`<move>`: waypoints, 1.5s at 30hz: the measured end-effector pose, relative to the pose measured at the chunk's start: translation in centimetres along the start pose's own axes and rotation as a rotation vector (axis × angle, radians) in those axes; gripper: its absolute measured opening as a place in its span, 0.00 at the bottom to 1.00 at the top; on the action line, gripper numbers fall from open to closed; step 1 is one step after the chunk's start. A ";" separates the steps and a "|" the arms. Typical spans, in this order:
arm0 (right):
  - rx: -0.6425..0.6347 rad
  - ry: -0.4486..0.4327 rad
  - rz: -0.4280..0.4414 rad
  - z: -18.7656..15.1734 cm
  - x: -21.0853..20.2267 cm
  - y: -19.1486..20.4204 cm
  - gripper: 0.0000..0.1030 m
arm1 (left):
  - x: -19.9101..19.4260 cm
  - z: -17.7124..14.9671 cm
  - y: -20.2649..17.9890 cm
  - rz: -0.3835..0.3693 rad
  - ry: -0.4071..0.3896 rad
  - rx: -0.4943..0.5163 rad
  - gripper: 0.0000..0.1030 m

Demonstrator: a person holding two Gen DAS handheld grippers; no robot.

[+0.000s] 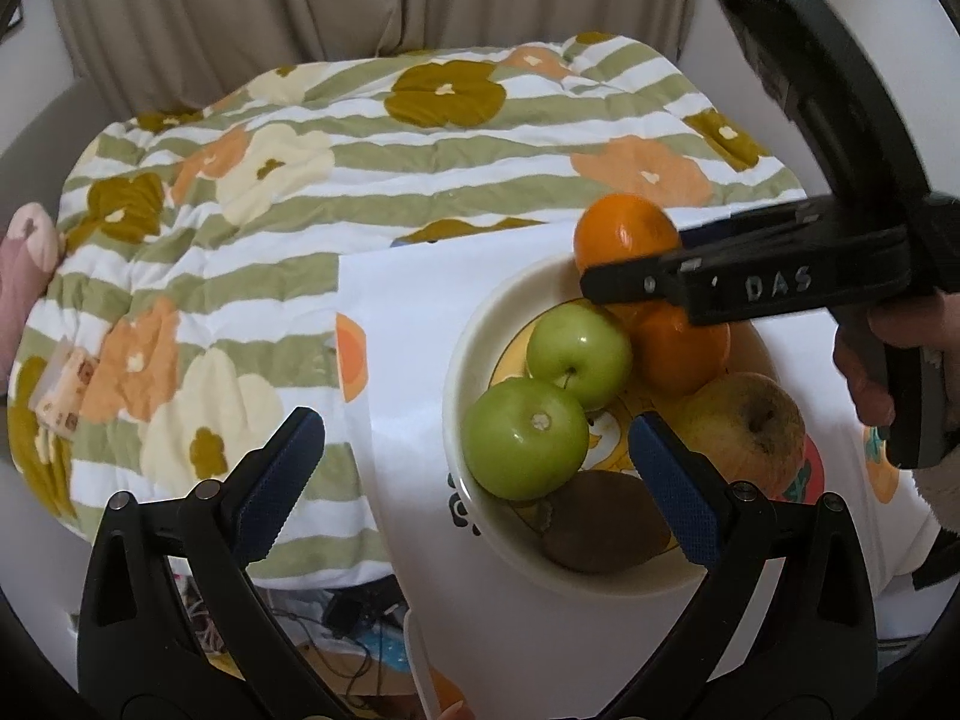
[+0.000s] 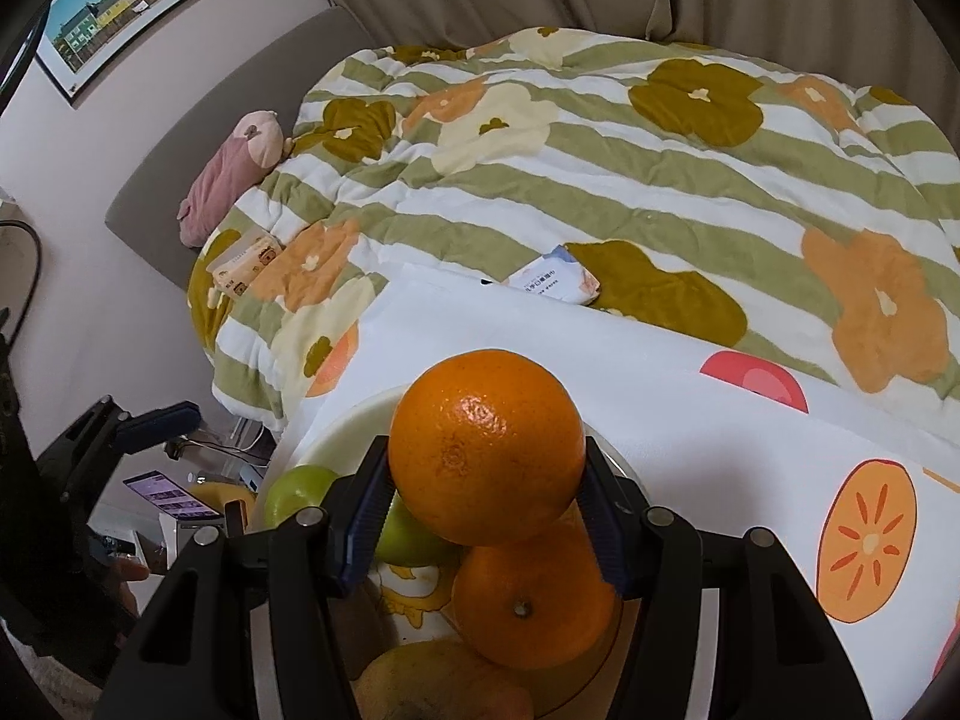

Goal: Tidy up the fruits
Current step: 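Open the left tool over the bowl while the right tool releases the orange, then reach the left tool to a red tomato while the right tool reaches another tomato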

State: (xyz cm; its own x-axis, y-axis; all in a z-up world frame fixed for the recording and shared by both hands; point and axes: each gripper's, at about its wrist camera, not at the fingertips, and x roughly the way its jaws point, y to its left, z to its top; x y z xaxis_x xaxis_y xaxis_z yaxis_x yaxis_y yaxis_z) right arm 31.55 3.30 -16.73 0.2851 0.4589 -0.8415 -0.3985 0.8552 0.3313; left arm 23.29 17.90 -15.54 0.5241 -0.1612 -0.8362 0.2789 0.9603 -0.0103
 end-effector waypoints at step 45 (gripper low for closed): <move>0.299 -0.241 -0.280 -16.2 -23.5 -9.5 0.93 | -6.4 3.4 -18.2 -0.090 -0.086 0.197 1.00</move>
State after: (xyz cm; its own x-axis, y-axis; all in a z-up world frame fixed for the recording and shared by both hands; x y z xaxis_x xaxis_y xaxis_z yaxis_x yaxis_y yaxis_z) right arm 14.48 -19.50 -7.00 0.5540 0.2130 -0.8048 -0.0191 0.9697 0.2436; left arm 17.62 0.69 -8.14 0.5540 -0.2714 -0.7871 0.4749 0.8795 0.0310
